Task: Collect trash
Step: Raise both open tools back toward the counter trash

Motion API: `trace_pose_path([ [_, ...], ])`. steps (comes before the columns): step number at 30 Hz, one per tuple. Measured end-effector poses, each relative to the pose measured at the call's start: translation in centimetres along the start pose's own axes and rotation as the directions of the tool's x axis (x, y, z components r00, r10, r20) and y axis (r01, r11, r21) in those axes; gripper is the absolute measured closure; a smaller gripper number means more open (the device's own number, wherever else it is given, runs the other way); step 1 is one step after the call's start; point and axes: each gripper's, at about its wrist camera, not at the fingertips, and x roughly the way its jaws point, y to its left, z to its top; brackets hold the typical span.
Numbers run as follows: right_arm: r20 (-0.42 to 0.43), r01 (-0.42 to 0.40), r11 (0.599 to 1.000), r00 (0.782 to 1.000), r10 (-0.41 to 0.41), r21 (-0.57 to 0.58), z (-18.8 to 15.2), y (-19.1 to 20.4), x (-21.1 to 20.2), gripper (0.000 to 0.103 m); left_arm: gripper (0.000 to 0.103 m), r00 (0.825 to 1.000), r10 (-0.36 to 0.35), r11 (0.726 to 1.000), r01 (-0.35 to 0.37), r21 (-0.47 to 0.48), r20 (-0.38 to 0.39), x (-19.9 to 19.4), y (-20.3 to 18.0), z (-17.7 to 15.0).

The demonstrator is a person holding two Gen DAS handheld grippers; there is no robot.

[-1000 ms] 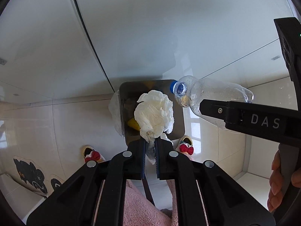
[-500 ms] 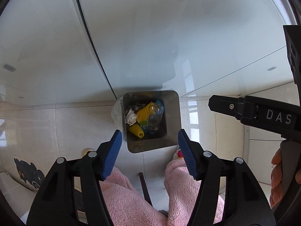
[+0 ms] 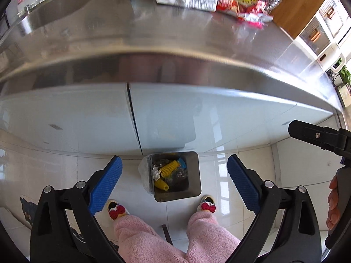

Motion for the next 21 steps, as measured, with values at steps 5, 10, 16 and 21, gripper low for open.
trace_pose_path([
  [5,0.075,-0.011,1.0,0.997,0.011,-0.002,2.5,0.7,-3.5,0.003,0.011,0.996,0.004,1.0,-0.004,-0.002,0.087,-4.1,0.0,3.6],
  [10,0.158,-0.012,1.0,0.987,0.015,-0.02,5.8,1.9,-6.3,0.003,0.01,0.988,0.012,1.0,-0.012,-0.002,0.154,-6.2,0.1,6.5],
  [16,0.211,-0.03,1.0,0.977,0.028,0.005,9.6,2.1,-7.3,0.003,0.008,0.978,0.027,1.0,-0.028,0.001,0.205,-6.9,-0.1,10.7],
  [21,0.224,-0.057,0.998,0.973,0.051,0.02,12.6,2.8,-6.5,0.017,0.008,0.977,0.024,0.999,-0.029,0.022,0.213,-5.7,-1.7,13.5],
])
